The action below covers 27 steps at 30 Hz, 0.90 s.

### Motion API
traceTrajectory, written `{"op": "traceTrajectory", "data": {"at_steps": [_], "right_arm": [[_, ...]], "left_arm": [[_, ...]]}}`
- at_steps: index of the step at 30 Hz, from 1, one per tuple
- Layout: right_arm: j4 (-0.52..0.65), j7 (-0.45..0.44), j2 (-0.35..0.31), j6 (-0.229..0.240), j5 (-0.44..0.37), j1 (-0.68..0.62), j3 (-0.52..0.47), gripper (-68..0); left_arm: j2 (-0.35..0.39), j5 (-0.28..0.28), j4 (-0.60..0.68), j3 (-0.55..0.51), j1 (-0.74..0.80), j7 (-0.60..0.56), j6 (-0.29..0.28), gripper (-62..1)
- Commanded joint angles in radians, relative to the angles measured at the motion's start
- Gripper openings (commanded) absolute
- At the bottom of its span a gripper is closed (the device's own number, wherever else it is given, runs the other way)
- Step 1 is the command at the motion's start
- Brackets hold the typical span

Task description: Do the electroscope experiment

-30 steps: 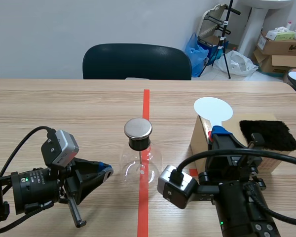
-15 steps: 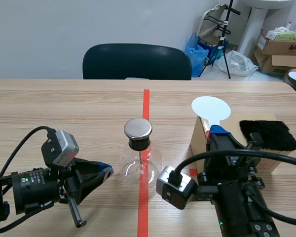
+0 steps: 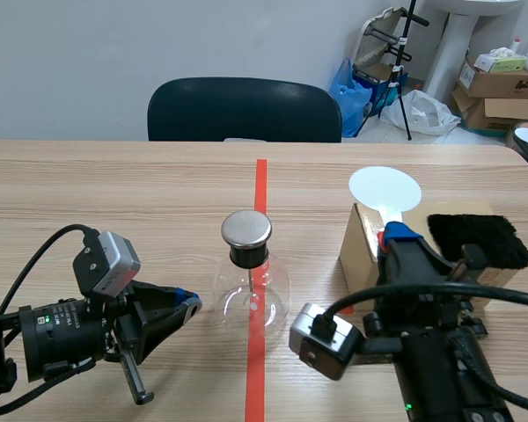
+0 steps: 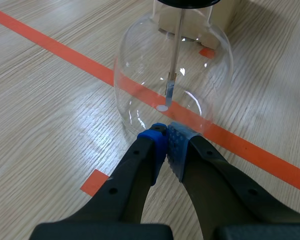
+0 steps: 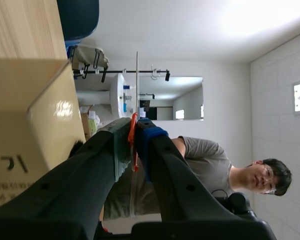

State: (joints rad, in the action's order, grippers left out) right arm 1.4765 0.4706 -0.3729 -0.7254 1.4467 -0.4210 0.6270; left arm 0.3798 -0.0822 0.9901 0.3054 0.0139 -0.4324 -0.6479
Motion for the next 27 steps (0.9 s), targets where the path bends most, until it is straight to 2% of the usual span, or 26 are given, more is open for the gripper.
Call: {"op": "traceTrajectory", "data": {"at_steps": [1, 10, 18, 24, 27], "right_arm": [[0.01, -0.028, 0.018, -0.058, -0.004, -0.033, -0.055, -66.4], [0.01, -0.35, 0.122, -0.058, -0.115, -0.146, -0.344, -66.4], [0.01, -0.689, 0.218, -0.058, -0.246, -0.161, -0.59, -66.4], [0.002, -0.931, 0.26, -0.058, -0.356, -0.158, -0.732, -66.4], [-0.019, -1.012, 0.266, -0.058, -0.384, -0.151, -0.774, -66.4]], "left_arm": [[-0.003, 0.01, 0.016, -0.001, -0.004, -0.018, 0.002, -58.2], [-0.003, 0.01, 0.016, -0.001, -0.003, -0.02, 0.002, -58.2], [-0.003, 0.01, 0.016, -0.001, -0.003, -0.02, 0.002, -58.2], [-0.002, 0.01, 0.016, -0.001, -0.003, -0.019, 0.002, -58.2], [-0.002, 0.01, 0.016, -0.004, 0.003, -0.013, 0.002, -58.2]]}}
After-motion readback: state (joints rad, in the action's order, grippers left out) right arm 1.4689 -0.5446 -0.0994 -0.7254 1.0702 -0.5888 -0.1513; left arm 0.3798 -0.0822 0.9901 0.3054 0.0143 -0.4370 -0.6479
